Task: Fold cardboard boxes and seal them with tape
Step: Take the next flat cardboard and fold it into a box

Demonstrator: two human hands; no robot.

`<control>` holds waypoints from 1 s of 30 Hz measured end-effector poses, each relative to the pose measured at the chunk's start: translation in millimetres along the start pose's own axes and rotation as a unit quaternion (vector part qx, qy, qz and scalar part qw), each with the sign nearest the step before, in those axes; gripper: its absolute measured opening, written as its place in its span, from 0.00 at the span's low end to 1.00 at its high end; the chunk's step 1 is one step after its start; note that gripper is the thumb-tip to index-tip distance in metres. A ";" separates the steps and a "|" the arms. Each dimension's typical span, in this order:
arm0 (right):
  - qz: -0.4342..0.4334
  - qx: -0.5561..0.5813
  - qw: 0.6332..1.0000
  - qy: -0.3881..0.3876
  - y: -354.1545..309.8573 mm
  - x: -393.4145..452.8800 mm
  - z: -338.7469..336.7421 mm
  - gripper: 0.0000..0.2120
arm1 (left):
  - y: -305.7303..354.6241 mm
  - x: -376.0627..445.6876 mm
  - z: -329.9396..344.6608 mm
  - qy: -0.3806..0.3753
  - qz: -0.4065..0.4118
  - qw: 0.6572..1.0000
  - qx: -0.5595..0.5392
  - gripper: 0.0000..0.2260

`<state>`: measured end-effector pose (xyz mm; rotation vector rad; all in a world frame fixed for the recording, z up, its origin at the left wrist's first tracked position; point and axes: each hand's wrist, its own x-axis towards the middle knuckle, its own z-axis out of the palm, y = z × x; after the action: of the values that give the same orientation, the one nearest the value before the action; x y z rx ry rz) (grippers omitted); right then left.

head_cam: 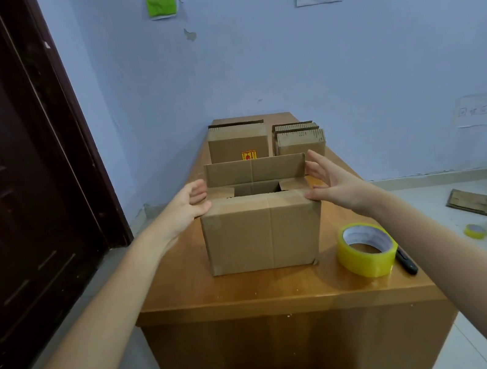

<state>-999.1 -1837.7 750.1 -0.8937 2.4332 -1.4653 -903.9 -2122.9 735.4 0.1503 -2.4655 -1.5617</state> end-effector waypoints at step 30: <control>0.144 -0.230 0.961 -0.061 61.8 -86.4 -44.8 0.47 | 5.4 -5.1 0.5 -0.085 0.048 0.979 0.180 0.19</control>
<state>-973.6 -1734.0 706.5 -0.6370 2.7114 -0.7366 -898.9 -2119.1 739.4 -0.0472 -2.8229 -1.1205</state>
